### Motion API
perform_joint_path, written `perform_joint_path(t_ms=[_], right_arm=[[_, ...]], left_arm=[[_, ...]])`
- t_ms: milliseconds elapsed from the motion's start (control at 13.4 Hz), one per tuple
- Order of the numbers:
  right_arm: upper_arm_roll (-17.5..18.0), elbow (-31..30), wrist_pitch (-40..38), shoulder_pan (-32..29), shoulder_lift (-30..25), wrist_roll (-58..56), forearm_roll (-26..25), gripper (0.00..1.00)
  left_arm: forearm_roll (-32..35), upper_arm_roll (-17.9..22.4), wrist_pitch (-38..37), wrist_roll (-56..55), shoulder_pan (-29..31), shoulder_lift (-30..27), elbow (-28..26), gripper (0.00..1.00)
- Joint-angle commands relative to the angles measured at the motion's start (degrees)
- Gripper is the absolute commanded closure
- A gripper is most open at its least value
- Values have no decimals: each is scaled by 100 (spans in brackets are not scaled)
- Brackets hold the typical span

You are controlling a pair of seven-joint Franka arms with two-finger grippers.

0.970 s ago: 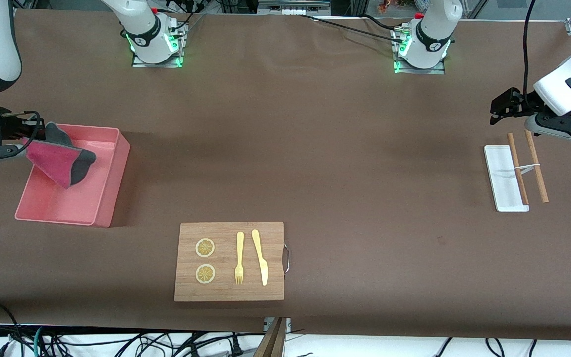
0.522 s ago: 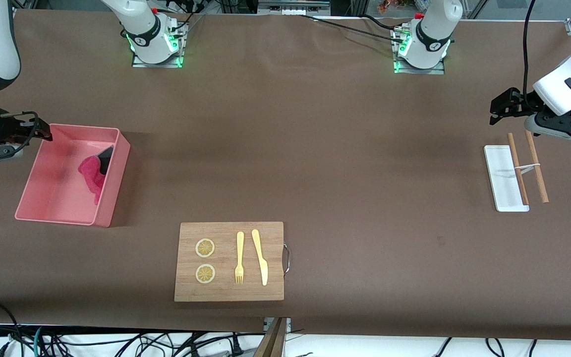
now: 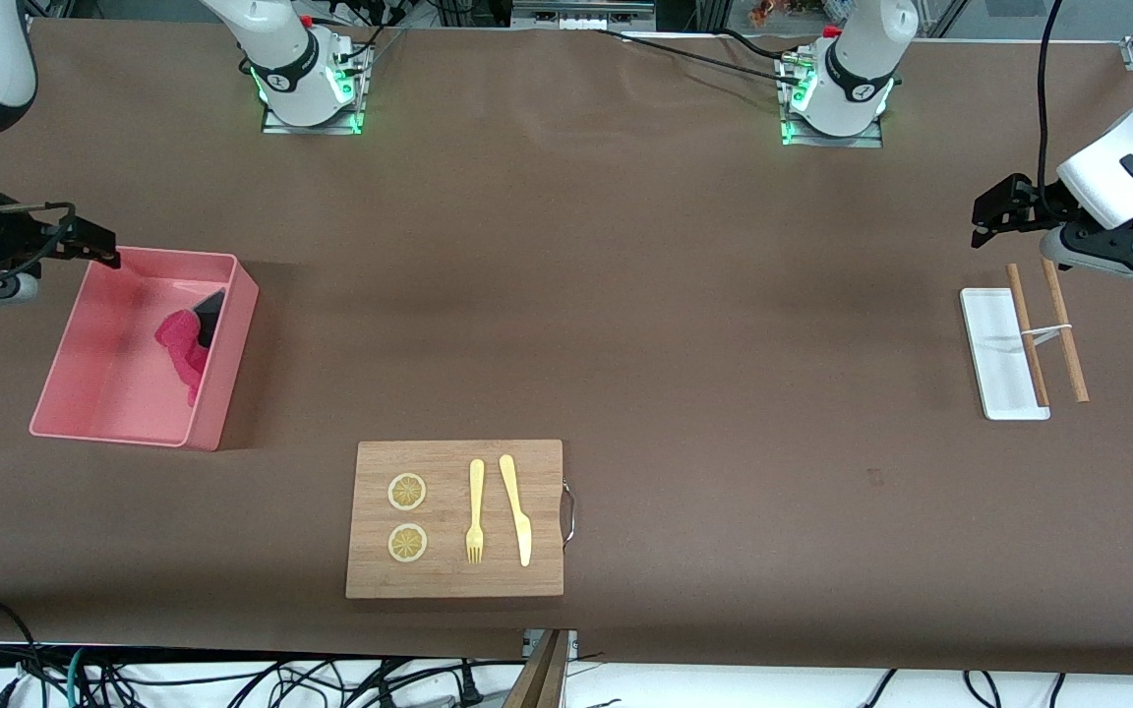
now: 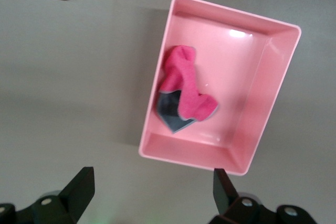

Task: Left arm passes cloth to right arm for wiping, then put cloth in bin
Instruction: 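Open the right gripper to drop the cloth into the bin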

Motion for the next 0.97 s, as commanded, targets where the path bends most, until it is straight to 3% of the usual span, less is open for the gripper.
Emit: perform_joint_path(t_ms=[0, 149, 299, 896], right_arm=[[277, 279, -509, -58, -187, 658, 183, 0], [497, 579, -853, -50, -196, 1109, 288, 0], [506, 571, -784, -24, -205, 1127, 718, 0], [498, 509, -555, 179, -161, 1031, 650, 0]], left_arm=[[54, 4, 26, 83, -19, -44, -28, 0], [54, 4, 26, 83, -19, -44, -28, 0], [54, 4, 17, 83, -19, -44, -28, 0], [45, 4, 17, 83, -19, -44, -28, 0]])
